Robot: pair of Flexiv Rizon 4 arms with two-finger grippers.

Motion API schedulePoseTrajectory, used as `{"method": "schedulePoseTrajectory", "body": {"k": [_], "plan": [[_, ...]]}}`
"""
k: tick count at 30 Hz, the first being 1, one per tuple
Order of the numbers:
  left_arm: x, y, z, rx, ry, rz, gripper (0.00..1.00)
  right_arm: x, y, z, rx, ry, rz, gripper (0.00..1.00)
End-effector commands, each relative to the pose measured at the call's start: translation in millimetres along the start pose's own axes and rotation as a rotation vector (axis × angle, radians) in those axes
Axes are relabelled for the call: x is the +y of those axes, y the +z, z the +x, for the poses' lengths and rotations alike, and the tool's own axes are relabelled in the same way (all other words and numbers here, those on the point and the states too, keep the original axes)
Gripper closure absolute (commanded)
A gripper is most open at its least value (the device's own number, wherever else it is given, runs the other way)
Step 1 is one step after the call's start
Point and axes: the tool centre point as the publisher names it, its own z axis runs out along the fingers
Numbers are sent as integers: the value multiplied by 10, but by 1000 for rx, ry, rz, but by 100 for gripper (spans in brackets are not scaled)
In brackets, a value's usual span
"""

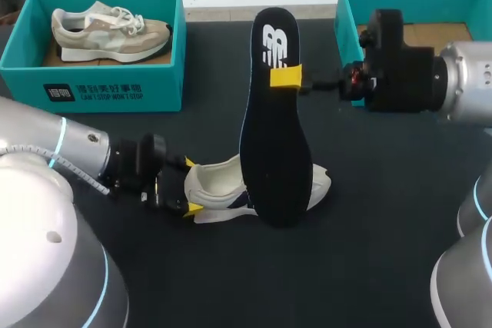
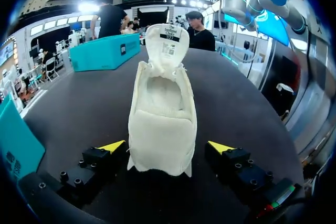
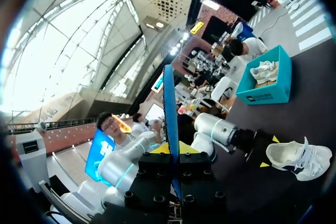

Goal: Take the shoe out of the shoebox, open the shoe tongue, remove and reinsert the insole, then place the shoe into the shoebox

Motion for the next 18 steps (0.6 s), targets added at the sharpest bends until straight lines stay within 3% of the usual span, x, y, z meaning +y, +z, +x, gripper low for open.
{"method": "schedulePoseTrajectory", "body": {"k": [1, 7, 12, 18], "plan": [[-18, -47, -8, 7, -1, -22, 0, -16, 37, 34, -5, 2, -7, 100], [-18, -47, -8, 7, -1, -22, 0, -16, 37, 34, -5, 2, -7, 100], [-124, -213, 0, -19, 43, -180, 0, -16, 37, 34, -5, 2, -7, 100], [-282, -378, -13, -45, 92, -292, 0, -16, 37, 34, -5, 2, -7, 100]]}}
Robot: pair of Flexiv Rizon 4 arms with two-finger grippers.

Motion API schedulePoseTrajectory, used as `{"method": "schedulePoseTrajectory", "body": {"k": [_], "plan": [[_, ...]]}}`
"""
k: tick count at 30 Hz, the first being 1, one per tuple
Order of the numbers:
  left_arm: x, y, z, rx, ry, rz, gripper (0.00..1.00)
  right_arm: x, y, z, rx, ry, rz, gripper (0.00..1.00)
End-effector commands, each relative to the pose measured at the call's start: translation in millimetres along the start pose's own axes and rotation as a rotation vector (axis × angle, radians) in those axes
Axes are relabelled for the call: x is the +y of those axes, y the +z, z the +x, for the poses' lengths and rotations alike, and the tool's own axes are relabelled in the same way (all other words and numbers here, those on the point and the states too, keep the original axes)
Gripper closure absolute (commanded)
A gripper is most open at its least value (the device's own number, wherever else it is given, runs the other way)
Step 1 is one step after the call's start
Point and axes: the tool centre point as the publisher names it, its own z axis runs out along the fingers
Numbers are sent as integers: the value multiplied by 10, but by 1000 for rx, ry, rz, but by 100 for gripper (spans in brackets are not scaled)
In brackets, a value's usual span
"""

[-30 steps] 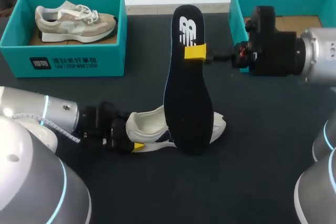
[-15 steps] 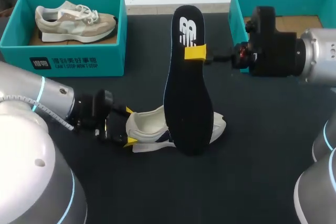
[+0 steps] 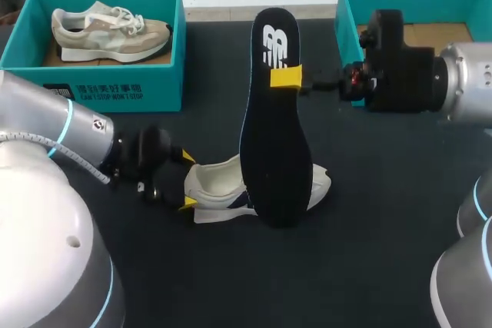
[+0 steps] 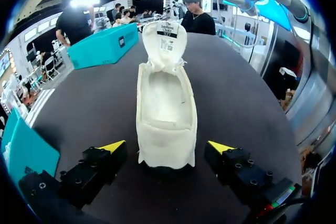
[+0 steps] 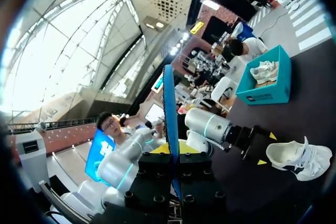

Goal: Take the shoe out of the shoebox, open the shoe tongue, remove and reinsert the insole, then place the shoe into the shoebox

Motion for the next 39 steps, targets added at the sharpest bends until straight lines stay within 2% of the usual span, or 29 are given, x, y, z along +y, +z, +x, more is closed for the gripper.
{"method": "schedulePoseTrajectory", "body": {"k": [1, 7, 14, 17, 18, 32, 35, 39], "plan": [[-172, -213, 27, 21, 26, -144, 0, -12, 39, 32, -5, 2, -6, 100], [-250, -221, -56, 35, 10, -280, 0, -12, 39, 32, -5, 2, -6, 100], [-348, -255, -45, 39, 25, -376, 0, -12, 39, 32, -5, 2, -6, 100], [-405, -262, -46, 24, 9, -419, 0, -12, 39, 32, -5, 2, -6, 100], [-425, -270, -51, -15, 17, -455, 0, -12, 39, 32, -5, 2, -6, 100], [-425, -270, -51, -15, 17, -455, 0, -12, 39, 32, -5, 2, -6, 100], [-484, -219, -75, -14, -7, -514, 0, -12, 39, 32, -5, 2, -6, 100], [-535, -193, -88, -10, -4, -518, 0, -12, 39, 32, -5, 2, -6, 100]]}}
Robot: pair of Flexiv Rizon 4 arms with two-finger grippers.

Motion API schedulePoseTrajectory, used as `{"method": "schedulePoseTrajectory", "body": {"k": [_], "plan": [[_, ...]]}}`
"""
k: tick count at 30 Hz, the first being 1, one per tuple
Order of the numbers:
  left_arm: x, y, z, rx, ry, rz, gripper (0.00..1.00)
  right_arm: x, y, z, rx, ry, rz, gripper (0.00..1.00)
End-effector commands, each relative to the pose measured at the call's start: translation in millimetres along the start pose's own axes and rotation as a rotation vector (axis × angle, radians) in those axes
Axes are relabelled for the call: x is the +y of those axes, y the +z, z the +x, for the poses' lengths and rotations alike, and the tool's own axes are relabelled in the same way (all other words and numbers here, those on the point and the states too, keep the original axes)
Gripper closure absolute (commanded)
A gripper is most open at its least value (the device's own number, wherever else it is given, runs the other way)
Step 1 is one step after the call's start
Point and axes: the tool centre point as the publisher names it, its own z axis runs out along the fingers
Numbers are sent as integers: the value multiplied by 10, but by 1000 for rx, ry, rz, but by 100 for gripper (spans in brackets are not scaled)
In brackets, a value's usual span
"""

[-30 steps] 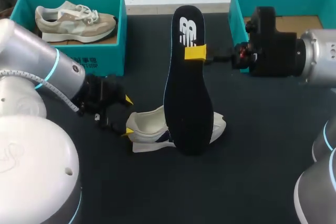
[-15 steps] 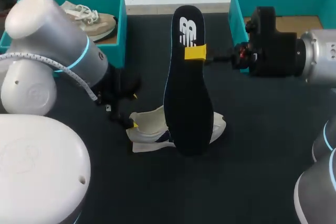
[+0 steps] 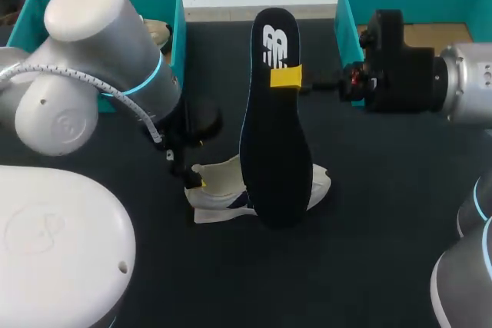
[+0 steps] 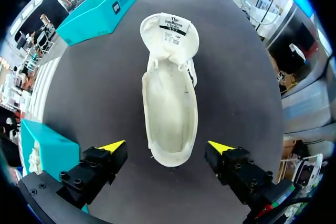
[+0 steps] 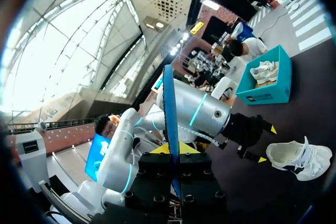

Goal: Take the shoe out of the shoebox, open the shoe tongue, remove and reinsert the insole, then place the shoe into the shoebox

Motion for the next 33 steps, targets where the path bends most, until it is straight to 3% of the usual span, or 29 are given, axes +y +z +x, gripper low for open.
{"method": "schedulePoseTrajectory", "body": {"k": [1, 13, 17, 24, 33], "plan": [[-115, 31, -31, 8, 4, -45, 0, -10, 37, 29, -5, 2, -5, 100], [-252, 136, -76, 24, 42, -52, 0, -10, 37, 29, -5, 2, -5, 100], [-373, 262, -137, 16, 79, -29, 0, -10, 37, 29, -5, 2, -5, 100], [-543, 517, -163, -10, 136, -54, 0, -10, 37, 29, -5, 2, -5, 100], [-614, 774, -307, 3, 114, -45, 22, -10, 37, 29, -5, 2, -5, 100]]}}
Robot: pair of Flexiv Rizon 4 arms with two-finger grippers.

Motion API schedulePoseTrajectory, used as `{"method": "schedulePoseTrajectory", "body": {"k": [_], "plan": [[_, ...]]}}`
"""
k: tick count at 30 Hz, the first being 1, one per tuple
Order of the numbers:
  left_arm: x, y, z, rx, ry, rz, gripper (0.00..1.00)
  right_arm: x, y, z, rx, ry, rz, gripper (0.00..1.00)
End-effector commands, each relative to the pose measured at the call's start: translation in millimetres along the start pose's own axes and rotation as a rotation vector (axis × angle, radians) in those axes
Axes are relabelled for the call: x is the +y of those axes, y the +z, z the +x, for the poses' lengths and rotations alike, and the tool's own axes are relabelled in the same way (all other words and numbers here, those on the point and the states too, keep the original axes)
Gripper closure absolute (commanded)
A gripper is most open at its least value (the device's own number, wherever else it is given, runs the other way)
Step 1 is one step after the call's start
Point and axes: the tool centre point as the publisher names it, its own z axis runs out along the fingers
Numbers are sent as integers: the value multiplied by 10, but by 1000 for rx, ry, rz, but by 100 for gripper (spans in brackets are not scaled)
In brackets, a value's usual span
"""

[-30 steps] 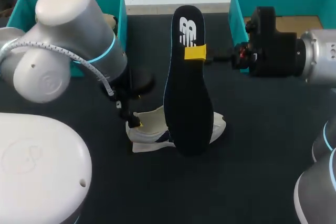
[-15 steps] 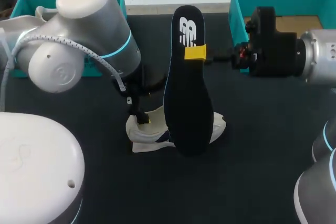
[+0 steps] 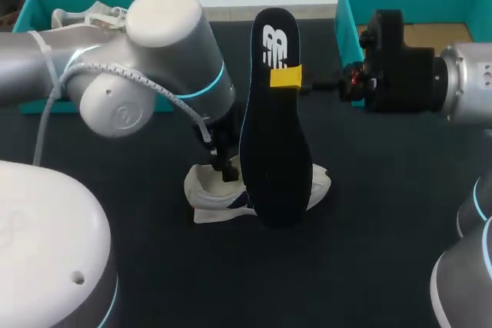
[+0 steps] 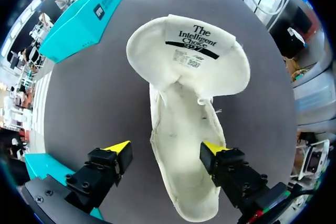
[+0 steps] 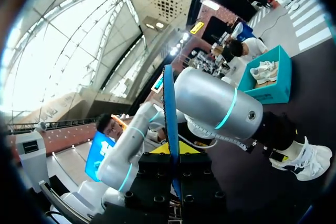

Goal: Take the shoe out of the shoebox, open the shoe tongue, remove and reinsert the insole, then place the shoe into the shoebox

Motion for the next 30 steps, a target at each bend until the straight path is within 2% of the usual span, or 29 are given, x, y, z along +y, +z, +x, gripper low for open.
{"method": "schedulePoseTrajectory", "body": {"k": [1, 10, 12, 15, 19, 20, 23, 26, 29, 30], "plan": [[-49, 234, -100, 20, -8, 1, 24, -10, 37, 27, -5, 2, -5, 100], [-137, 462, -128, 45, -6, -15, 40, -10, 37, 27, -5, 2, -5, 100], [-142, 478, -122, 48, -6, -17, 50, -10, 37, 27, -5, 2, -5, 100], [-146, 524, -119, 60, -9, -24, 57, -10, 37, 27, -5, 2, -5, 100], [-148, 554, -121, 71, -13, -28, 88, -10, 37, 27, -5, 2, -5, 100], [-149, 558, -119, 85, -10, -27, 100, -10, 37, 27, -5, 2, -5, 100], [-148, 547, -105, 126, 21, -21, 100, -10, 37, 27, -5, 2, -5, 100], [-138, 487, -136, 222, 89, -9, 100, -10, 37, 27, -5, 2, -5, 100], [-121, 389, -185, 393, 264, -43, 100, -10, 37, 27, -5, 2, -5, 100], [-136, 351, -201, 467, 355, -78, 100, -10, 37, 27, -5, 2, -5, 100]]}}
